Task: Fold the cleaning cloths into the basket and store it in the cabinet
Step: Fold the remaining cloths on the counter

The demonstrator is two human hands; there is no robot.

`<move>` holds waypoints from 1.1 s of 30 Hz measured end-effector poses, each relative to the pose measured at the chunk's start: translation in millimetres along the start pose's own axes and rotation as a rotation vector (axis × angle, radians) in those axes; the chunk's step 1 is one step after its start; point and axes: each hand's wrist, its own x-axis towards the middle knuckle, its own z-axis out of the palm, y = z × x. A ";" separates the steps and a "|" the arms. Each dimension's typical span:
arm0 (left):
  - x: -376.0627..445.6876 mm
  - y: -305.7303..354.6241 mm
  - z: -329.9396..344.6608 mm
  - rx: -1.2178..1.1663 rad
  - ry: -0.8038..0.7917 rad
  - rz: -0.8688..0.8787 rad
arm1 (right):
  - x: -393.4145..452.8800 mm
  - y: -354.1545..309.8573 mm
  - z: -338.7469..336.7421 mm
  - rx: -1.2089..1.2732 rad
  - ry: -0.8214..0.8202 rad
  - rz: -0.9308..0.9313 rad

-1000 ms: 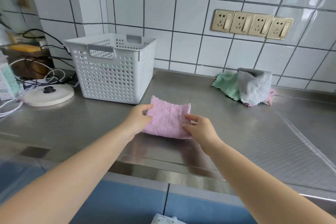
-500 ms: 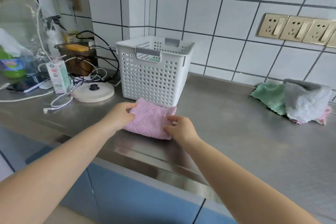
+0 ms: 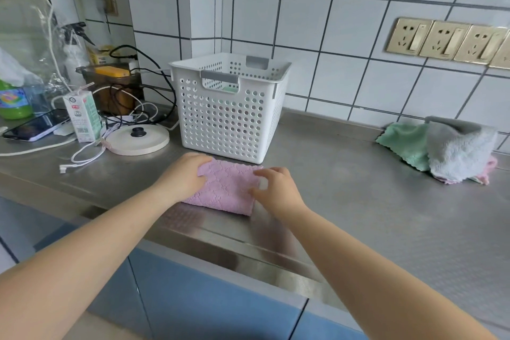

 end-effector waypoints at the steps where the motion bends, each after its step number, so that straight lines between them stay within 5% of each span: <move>1: 1.9 7.9 -1.1 -0.004 0.011 0.034 | 0.1 0.5 -8.7 0.016 0.031 -0.019; 12: 50.4 148.8 55.5 -0.089 -0.105 0.372 | -25.9 79.2 -129.6 -0.039 0.236 0.046; 23: 122.3 291.1 163.4 -0.243 -0.290 0.419 | -38.5 223.6 -236.2 -0.111 0.399 0.321; 33: 191.1 363.4 239.5 -0.221 -0.385 0.443 | 15.4 323.7 -264.1 -0.285 0.323 0.477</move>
